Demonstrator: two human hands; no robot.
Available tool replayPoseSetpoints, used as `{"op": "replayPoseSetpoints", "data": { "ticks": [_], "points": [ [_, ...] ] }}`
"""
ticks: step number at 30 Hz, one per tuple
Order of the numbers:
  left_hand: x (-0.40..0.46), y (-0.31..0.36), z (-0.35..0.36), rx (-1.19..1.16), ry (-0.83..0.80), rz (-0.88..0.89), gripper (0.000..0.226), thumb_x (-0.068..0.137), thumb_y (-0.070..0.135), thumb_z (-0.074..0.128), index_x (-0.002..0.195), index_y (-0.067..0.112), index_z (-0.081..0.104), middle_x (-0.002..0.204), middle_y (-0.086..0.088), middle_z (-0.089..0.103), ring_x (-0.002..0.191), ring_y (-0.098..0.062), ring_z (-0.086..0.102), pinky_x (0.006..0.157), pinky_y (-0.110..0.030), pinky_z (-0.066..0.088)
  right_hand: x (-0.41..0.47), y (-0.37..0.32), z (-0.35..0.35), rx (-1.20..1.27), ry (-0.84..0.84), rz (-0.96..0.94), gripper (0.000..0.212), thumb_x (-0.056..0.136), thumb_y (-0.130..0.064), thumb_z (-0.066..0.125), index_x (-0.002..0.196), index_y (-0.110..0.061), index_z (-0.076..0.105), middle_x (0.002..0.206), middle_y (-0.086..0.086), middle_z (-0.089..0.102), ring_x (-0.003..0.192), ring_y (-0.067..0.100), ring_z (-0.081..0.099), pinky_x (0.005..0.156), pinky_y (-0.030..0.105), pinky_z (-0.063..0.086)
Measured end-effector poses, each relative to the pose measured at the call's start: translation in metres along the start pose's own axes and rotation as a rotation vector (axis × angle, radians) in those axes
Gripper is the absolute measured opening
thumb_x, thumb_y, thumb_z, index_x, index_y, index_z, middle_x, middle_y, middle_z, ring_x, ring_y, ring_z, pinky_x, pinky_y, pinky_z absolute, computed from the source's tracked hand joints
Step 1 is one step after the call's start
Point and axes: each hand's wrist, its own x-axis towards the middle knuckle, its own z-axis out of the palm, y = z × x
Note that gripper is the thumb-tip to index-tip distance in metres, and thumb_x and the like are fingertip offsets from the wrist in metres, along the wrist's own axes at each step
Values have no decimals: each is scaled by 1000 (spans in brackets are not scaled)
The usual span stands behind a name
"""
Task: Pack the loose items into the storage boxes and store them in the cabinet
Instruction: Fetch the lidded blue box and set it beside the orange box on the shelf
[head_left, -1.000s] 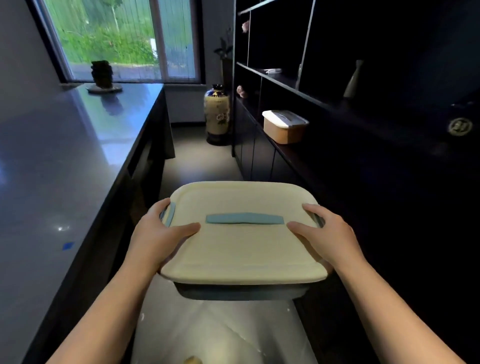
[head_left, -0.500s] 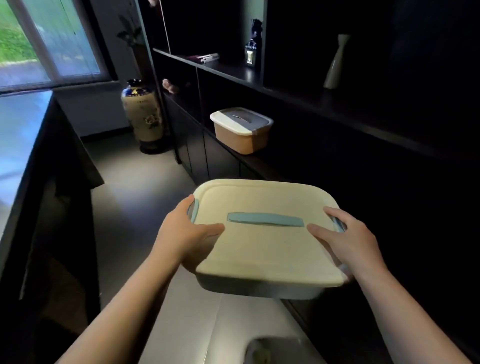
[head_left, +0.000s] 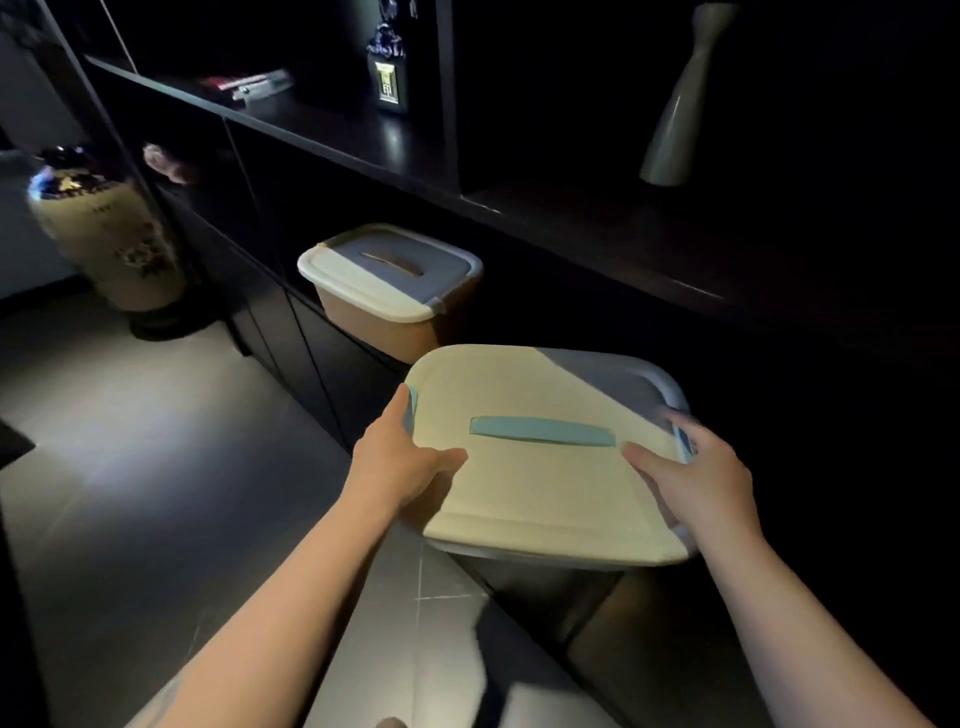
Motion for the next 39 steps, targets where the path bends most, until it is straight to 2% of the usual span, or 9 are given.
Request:
{"op": "replayPoseSetpoints", "data": {
  "ticks": [9,13,15,17,20,24,30,34,39],
  "points": [
    [130,0,18,44,-220,112,103,67,35,81,149,25,20,150,2,35,134,-22,37,105,-37,34,29,-9,55,-145,173,183,62,76,-58,64,132,-38,48,117,9,64,107,34,58,90,42,47],
    [166,12,24,51,-273,195,94,72,40,76,148,24,24,147,-3,39,134,-23,38,106,-39,36,42,-27,68,-382,161,292,60,85,-62,48,139,-37,39,123,13,61,113,36,55,92,41,44],
    [175,18,28,171,-234,259,82,78,44,70,145,20,30,148,-8,37,135,-27,33,108,-43,33,34,-39,81,-565,273,220,47,89,-53,48,133,-36,49,135,14,53,120,37,48,93,41,40],
    [175,22,33,369,-97,455,60,86,44,60,137,16,44,143,-12,40,135,-28,31,111,-44,25,20,-51,104,-625,372,9,36,90,-43,53,123,-31,61,143,11,46,119,35,47,94,42,38],
    [160,8,40,382,-45,779,34,91,34,51,121,20,59,133,-5,52,129,-22,39,112,-40,17,2,-64,144,-700,294,-159,46,92,-51,39,125,-27,61,136,3,54,120,28,50,99,41,36],
    [152,-24,38,397,-104,966,42,95,40,37,126,21,58,133,-1,55,125,-23,47,109,-39,20,9,-67,155,-770,303,-173,51,91,-49,35,127,-24,60,129,2,59,116,26,53,95,39,39],
    [177,-7,40,447,-181,971,43,96,40,35,125,18,58,129,-5,57,123,-27,48,106,-46,28,33,-72,153,-769,272,-102,44,93,-52,38,130,-34,55,140,-5,50,123,24,49,94,37,35],
    [175,-9,35,427,-285,923,44,99,38,32,139,22,43,146,-1,39,140,-21,24,116,-41,5,33,-73,154,-758,298,-90,40,95,-47,42,131,-32,54,140,-3,50,124,26,48,94,38,33],
    [157,-66,2,164,-314,858,49,96,25,45,143,26,34,153,5,27,142,-9,18,116,-26,17,8,-81,187,-387,492,-279,28,90,-27,53,112,-16,67,122,2,62,115,26,52,100,39,34]
  ]
}}
